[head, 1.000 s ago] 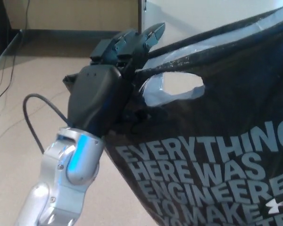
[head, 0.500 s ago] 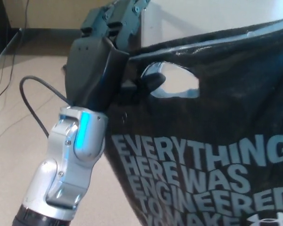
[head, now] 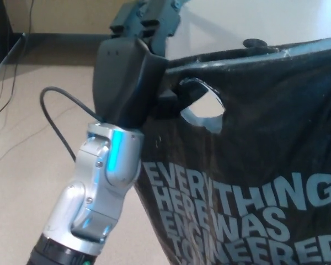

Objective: A person is holding a plastic bag and the robot extends its left hand to grab the bag by hooking its thumb into the holes at the top and brings its hand down by its side. Then it extends its arm again to hand the plastic bag back to the person.

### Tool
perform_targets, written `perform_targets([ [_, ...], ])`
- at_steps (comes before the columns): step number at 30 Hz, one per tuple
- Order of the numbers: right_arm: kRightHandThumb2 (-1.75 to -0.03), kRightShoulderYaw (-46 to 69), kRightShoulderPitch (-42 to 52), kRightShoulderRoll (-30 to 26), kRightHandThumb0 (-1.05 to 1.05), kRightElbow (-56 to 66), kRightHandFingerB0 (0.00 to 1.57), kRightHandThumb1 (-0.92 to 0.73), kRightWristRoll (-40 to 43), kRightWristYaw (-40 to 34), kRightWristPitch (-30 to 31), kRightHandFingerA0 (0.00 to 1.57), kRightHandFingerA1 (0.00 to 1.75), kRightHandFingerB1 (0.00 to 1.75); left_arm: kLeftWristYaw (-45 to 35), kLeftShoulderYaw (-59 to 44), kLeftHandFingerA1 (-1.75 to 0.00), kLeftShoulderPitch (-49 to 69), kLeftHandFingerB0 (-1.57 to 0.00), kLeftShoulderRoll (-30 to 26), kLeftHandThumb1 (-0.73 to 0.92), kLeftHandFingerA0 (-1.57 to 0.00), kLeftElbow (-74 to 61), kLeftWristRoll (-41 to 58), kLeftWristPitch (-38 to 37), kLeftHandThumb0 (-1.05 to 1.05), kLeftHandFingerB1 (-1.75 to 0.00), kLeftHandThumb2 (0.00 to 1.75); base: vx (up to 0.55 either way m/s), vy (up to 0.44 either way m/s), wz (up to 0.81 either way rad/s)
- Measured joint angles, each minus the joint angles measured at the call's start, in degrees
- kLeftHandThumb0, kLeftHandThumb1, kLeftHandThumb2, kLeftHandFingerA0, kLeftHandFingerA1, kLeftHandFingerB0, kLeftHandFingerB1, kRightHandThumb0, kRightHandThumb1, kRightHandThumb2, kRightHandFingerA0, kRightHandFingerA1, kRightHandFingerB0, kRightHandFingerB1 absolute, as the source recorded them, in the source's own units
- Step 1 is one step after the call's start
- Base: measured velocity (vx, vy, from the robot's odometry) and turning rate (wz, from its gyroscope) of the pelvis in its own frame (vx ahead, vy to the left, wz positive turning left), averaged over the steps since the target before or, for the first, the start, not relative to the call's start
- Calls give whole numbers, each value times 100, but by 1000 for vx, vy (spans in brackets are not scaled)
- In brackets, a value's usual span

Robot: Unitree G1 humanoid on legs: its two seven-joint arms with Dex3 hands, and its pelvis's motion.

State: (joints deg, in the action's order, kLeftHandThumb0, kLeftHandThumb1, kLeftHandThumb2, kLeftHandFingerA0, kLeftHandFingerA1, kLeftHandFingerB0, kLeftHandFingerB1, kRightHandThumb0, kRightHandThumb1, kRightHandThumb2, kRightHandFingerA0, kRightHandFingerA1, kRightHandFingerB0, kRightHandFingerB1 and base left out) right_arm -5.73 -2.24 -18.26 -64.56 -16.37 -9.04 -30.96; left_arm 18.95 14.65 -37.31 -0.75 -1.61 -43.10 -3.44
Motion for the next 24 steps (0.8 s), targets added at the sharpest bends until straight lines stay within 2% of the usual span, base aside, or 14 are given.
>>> perform_targets([
  [5, -60, 2, 1, 0, -24, 1, 46, -68, 1, 10, 0, 60, 44, 39, 32, 201, -43, 0, -15, 115, 41, -27, 5, -127, 64, -55, -36, 68, 0, 0, 0],
  [7, -60, 1, 1, 0, -24, 7, 46, -68, -2, 10, 0, 60, 45, 39, 31, 269, -45, 0, -15, 136, 41, -33, 10, -155, 75, -55, -36, 69, 0, 0, 0],
  [12, -60, 1, 1, 0, -25, 74, 46, -68, -3, 14, 4, 58, 44, 39, 29, 414, -44, -1, -17, 225, 41, -32, 71, -197, 115, -54, -37, 69, 0, 0, 0],
  [13, -60, 0, 0, 0, -25, 92, 46, -68, -4, 14, 5, 59, 44, 38, 29, 435, -37, -3, -24, 246, 49, -40, 96, -201, 122, -43, -30, 55, 0, 0, 0],
  [16, -60, 3, 1, 0, -24, 147, 47, -68, 0, 25, 9, 60, 45, 39, 44, 499, -38, -73, -23, 344, 50, -41, 337, -220, 129, -42, -30, 55, 0, 0, 0],
  [17, -60, 6, 1, 0, -25, 150, 46, -68, 1, 30, 10, 59, 44, 39, 52, 505, -89, -104, -26, 364, 56, -65, 416, -216, 128, -36, -31, 57, 0, 0, 0],
  [18, -60, 6, -1, 0, -25, 147, 47, -68, 1, 35, 10, 59, 44, 39, 65, 501, -99, -164, -32, 380, 66, -90, 533, -200, 117, -27, -31, 60, 0, 0, 0],
  [19, -60, 6, -2, 0, -25, 143, 47, -68, 1, 39, 10, 60, 45, 39, 73, 496, -89, -215, -43, 385, 74, -112, 626, -177, 103, -20, -34, 63, 0, 0, 0],
  [20, -60, 5, -2, 0, -25, 143, 47, -68, 0, 42, 10, 60, 45, 39, 76, 478, -89, -274, -43, 377, 74, -112, 741, -128, 58, -20, -34, 63, 0, 0, 0],
  [21, -60, 6, -2, 0, -25, 144, 47, -68, 1, 46, 10, 61, 45, 39, 74, 460, -73, -317, -54, 354, 78, -123, 828, -66, -5, -17, -37, 65, 0, 0, 0],
  [22, -60, 7, -1, 0, -25, 145, 47, -68, 1, 48, 10, 61, 45, 39, 73, 445, -73, -338, -54, 337, 78, -123, 880, -26, -51, -17, -37, 65, 0, 0, 0],
  [23, -60, 7, -1, 0, -25, 147, 47, -68, 1, 49, 10, 62, 46, 39, 74, 431, -112, -350, -71, 327, 77, -119, 924, 22, -106, -19, -44, 63, 0, 0, 0],
  [24, -60, 6, -1, 0, -25, 147, 48, -68, -1, 50, 10, 64, 47, 39, 101, 398, -166, -368, -90, 309, 76, -94, 1021, 106, -233, -12, -64, 66, 0, 0, 0],
])
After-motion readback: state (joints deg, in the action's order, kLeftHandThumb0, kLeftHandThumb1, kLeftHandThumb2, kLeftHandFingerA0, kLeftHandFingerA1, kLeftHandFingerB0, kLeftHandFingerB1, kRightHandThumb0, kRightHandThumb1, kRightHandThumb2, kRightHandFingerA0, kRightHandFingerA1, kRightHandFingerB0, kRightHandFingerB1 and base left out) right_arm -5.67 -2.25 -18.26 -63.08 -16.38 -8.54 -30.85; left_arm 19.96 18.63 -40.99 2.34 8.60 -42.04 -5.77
